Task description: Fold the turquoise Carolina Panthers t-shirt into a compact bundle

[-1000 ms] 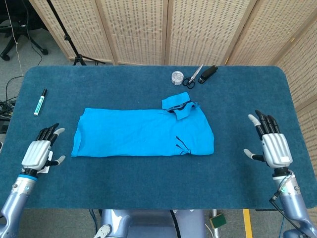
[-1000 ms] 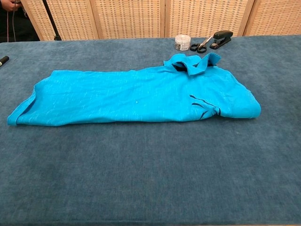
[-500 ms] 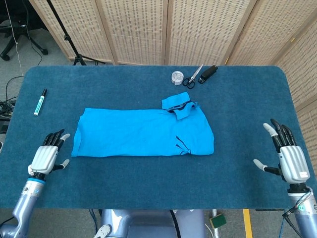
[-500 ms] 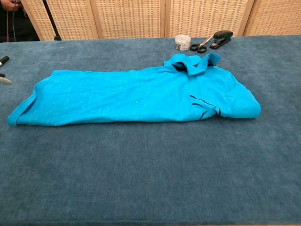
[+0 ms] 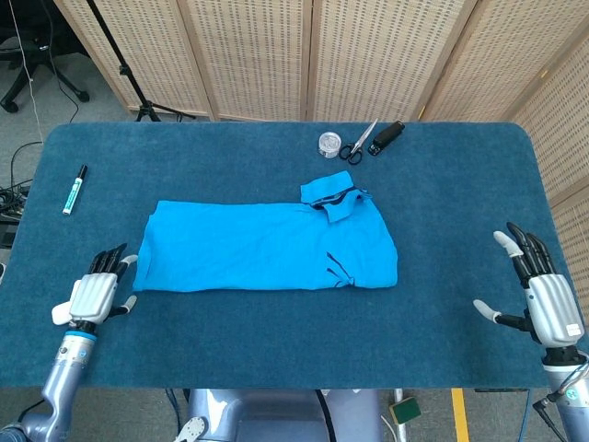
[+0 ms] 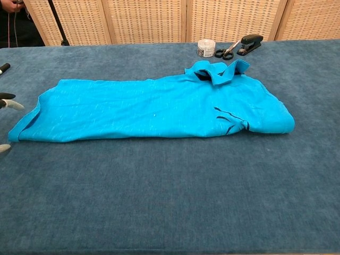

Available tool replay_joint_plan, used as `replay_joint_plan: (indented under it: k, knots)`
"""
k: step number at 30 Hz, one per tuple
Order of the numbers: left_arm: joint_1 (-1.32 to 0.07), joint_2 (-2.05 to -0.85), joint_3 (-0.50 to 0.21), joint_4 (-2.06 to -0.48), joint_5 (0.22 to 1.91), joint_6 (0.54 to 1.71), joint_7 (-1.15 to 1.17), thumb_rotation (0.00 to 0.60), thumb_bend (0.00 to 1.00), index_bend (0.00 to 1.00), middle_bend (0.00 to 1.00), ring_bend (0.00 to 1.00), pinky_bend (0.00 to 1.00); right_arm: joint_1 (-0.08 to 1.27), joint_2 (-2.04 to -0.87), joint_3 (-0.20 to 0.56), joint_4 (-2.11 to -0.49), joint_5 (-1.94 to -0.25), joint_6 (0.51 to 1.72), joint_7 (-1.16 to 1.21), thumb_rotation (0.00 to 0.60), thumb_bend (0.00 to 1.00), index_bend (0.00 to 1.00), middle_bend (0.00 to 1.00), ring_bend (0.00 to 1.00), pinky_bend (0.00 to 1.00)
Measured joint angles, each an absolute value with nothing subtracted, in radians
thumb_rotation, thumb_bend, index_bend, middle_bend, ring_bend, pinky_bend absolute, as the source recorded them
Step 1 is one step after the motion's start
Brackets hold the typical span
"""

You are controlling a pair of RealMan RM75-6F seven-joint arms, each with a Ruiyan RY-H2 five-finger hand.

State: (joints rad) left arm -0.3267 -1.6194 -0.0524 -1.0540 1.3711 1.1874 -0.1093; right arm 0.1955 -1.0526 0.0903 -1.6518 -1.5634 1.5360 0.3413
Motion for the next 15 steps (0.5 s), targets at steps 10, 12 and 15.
replay_joint_plan:
  k: [10, 12, 15]
  knots:
    - [-0.355, -1.659, -0.078, -1.010, 1.364, 1.155, -0.123, 0.600, 0.30, 0.23, 0.00, 0.00, 0.00, 0.195, -1.056, 0.093, -1.653, -1.568, 1.522, 0.335, 0.600, 0.00, 0.00, 0.00, 0.00, 0.00]
    - [-0.360, -1.662, -0.081, -1.009, 1.364, 1.150, -0.121, 0.600, 0.30, 0.24, 0.00, 0.00, 0.00, 0.195, -1.057, 0.094, -1.653, -1.567, 1.520, 0.334, 0.600, 0.00, 0.00, 0.00, 0.00, 0.00]
    - [-0.365, -1.664, -0.085, -1.010, 1.364, 1.146, -0.112, 0.600, 0.30, 0.27, 0.00, 0.00, 0.00, 0.195, -1.058, 0.095, -1.654, -1.569, 1.518, 0.333, 0.600, 0.00, 0.00, 0.00, 0.00, 0.00]
